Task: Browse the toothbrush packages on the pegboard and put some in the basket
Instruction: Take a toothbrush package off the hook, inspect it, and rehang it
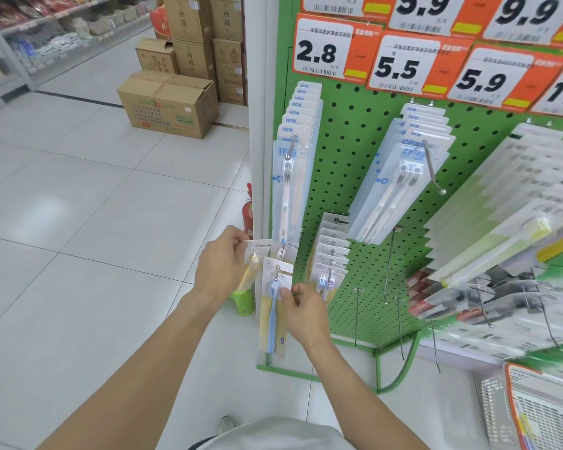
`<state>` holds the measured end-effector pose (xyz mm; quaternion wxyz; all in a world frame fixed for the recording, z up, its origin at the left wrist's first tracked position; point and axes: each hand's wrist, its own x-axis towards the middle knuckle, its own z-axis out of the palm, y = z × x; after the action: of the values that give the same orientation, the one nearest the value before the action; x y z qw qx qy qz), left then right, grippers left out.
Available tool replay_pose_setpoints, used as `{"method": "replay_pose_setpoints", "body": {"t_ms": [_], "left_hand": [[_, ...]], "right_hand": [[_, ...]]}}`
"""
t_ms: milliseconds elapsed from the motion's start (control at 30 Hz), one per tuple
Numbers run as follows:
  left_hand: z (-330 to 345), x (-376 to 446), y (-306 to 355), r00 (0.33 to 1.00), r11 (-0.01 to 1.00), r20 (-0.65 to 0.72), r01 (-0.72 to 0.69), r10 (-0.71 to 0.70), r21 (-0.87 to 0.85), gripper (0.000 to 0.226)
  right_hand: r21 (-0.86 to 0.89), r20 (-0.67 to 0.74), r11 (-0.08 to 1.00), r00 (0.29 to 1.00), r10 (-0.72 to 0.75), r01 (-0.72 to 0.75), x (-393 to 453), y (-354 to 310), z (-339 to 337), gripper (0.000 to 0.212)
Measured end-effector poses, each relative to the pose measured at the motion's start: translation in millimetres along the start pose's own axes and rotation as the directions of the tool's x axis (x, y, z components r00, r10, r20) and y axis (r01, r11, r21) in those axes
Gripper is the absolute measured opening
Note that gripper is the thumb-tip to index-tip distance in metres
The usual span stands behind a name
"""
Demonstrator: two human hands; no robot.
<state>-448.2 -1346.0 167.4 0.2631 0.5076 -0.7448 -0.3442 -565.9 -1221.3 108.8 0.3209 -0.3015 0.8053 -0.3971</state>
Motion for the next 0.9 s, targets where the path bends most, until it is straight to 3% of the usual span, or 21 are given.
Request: {"method": "replay_pose_setpoints", "body": {"t_ms": [133, 267, 467, 633, 733, 900], "left_hand": [[-15.8, -11.8, -8.1, 0.991, 0.993, -0.119, 0.051, -0.063, -0.104, 0.008], [-28.2, -30.5, -16.7, 0.954, 0.949, -0.208, 0.157, -0.217, -0.273, 0.007], [-38.3, -56.8, -38.4, 0.962, 0.929, -0.059, 0.241, -0.267, -0.280, 0.017], [-42.4, -74.2, -30.7, 0.971, 0.935, 0.037, 0.237, -0.236, -0.264, 0.017], [-43.3, -79.6, -22.7, 0.968, 0.921, 0.108, 0.249, -0.227, -0.299, 0.024], [-43.9, -85.6, -2.7, 0.951, 0.832, 0.110, 0.305, -0.288, -0.463, 0.014]], "right_hand": [[0.114, 0.053, 0.988, 0.994, 0.096, -0.101, 4.2, -3.3, 1.1, 0.027], [0.254, 0.116, 0.944, 0.976, 0.187, -0.211, 5.5, -8.9, 2.8, 0.023], [0.318, 0.157, 0.905, 0.957, 0.243, -0.282, 4.7, -7.3, 5.8, 0.030], [0.211, 0.340, 0.897, 0.889, 0.305, -0.389, -1.8, 3.6, 0.3, 0.031], [0.310, 0.431, 0.878, 0.877, 0.212, -0.365, -15.4, -0.4, -4.9, 0.028], [0.485, 0.499, 0.844, 0.865, -0.052, -0.228, -38.6, -20.7, -17.0, 0.032]]}}
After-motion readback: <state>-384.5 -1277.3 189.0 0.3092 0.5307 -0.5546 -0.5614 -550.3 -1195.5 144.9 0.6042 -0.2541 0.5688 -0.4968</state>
